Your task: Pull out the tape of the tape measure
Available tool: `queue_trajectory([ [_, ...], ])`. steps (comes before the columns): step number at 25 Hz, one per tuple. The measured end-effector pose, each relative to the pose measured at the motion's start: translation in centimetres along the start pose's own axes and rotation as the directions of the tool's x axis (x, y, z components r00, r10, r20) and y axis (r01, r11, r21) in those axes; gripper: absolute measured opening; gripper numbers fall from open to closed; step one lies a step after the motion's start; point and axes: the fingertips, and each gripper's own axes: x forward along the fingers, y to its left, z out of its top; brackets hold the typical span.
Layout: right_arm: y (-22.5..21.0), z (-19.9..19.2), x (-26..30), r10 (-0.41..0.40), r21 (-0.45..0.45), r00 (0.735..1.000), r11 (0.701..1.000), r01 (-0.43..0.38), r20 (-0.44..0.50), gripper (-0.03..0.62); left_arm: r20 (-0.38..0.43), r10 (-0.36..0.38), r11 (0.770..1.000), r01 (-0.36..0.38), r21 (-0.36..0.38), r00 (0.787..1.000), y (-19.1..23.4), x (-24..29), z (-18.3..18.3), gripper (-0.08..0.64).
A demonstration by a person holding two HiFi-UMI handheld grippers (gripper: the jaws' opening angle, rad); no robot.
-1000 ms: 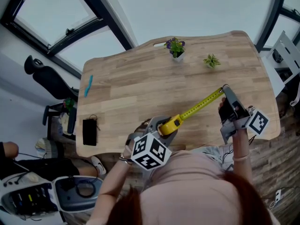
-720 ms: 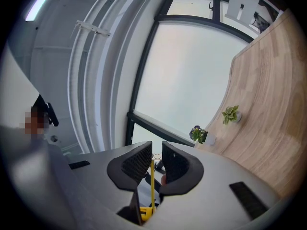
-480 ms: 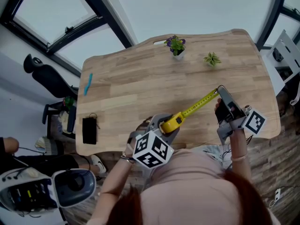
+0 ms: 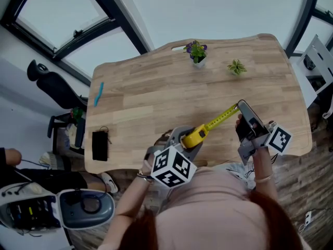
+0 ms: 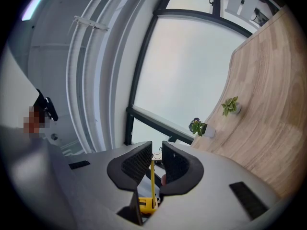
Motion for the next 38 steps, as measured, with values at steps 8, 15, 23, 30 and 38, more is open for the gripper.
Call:
queue_trajectory([
  [8,0.1,-0.8,0.5,0.000,0.002,1.000,1.000,0.000,-0.003,0.057,0.004,0.008,1.000,-0.008,-0.008,1.000,0.2,-0.1,-0.4,0.170],
  [15,0.1,-0.9,0.5,-0.007,0.008,1.000,1.000,0.007,-0.008,0.057,0.011,0.008,1.000,-0.008,-0.015,1.000,0.2,0.3,0.5,0.170],
  [23,0.2,-2.7,1.3,0.003,0.019,0.999,1.000,-0.002,-0.045,0.057,0.021,0.019,1.000,-0.019,-0.013,1.000,0.6,0.4,0.9,0.170],
  [30,0.1,-3.1,1.6,0.005,0.033,0.998,0.999,-0.003,-0.058,0.057,0.019,0.023,0.999,-0.023,-0.026,1.000,0.7,0.6,1.2,0.170],
  [38,0.1,-4.5,2.1,0.002,0.046,0.996,0.999,0.002,-0.087,0.057,0.030,0.028,0.999,-0.027,-0.030,0.999,1.0,0.6,1.4,0.170],
])
